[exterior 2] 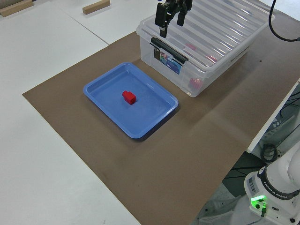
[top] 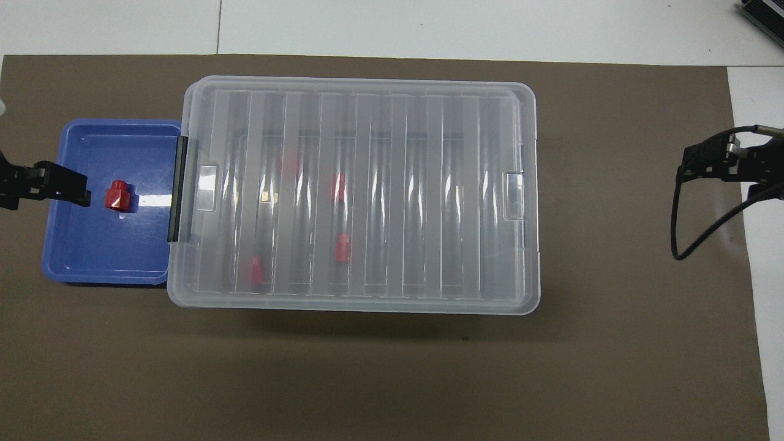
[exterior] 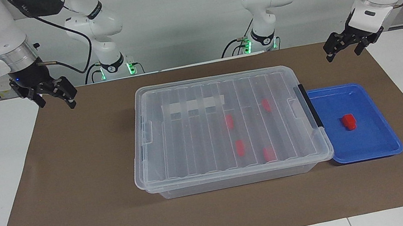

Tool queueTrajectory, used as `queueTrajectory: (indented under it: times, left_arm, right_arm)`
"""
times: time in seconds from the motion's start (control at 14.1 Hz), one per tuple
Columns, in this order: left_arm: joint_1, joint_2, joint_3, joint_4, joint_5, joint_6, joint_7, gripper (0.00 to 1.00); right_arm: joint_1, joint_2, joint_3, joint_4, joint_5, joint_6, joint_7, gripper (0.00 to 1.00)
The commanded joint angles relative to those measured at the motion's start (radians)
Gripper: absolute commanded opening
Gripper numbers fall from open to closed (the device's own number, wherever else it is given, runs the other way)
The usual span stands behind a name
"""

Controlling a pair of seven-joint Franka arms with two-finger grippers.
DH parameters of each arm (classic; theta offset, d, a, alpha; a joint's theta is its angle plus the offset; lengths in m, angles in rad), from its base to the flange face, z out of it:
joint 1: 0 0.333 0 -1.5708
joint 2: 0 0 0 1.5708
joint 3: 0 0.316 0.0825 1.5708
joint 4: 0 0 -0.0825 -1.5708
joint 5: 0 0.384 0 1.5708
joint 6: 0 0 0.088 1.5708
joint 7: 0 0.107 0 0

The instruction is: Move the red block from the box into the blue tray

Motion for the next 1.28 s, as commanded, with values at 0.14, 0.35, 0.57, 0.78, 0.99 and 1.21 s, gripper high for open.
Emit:
queueTrajectory:
  times: [0.14,0.35,0.57,0.78,0.99,1.21]
  left_arm:
    - [-0.006,-0.024,0.006,-0.024,-0.001,-0.006,-0.011,1.00]
    - [-0.005,-0.024,0.006,-0.024,-0.001,-0.006,-0.011,1.00]
    - [-0.005,-0.024,0.006,-0.024,0.001,-0.005,-0.013,1.00]
    - [-0.005,-0.024,0.006,-0.024,-0.001,-0.006,-0.011,1.00]
    - [-0.005,-0.024,0.006,-0.024,-0.001,-0.006,-0.011,1.00]
    - [-0.005,-0.024,0.006,-0.024,-0.001,-0.005,-0.011,1.00]
  right_arm:
    - [-0.005,-0.014,0.007,-0.018,-0.003,-0.026,-0.022,1.00]
    - [-0.011,-0.014,0.007,-0.021,-0.003,-0.017,-0.023,1.00]
    - [-0.011,-0.016,0.007,-0.028,-0.003,-0.017,-0.022,1.00]
    - [-0.015,-0.017,0.007,-0.031,-0.003,-0.017,-0.025,1.00]
    - [-0.015,-0.022,0.007,-0.038,-0.001,-0.017,-0.026,1.00]
    - [-0.015,-0.022,0.007,-0.040,-0.001,-0.014,-0.025,1.00]
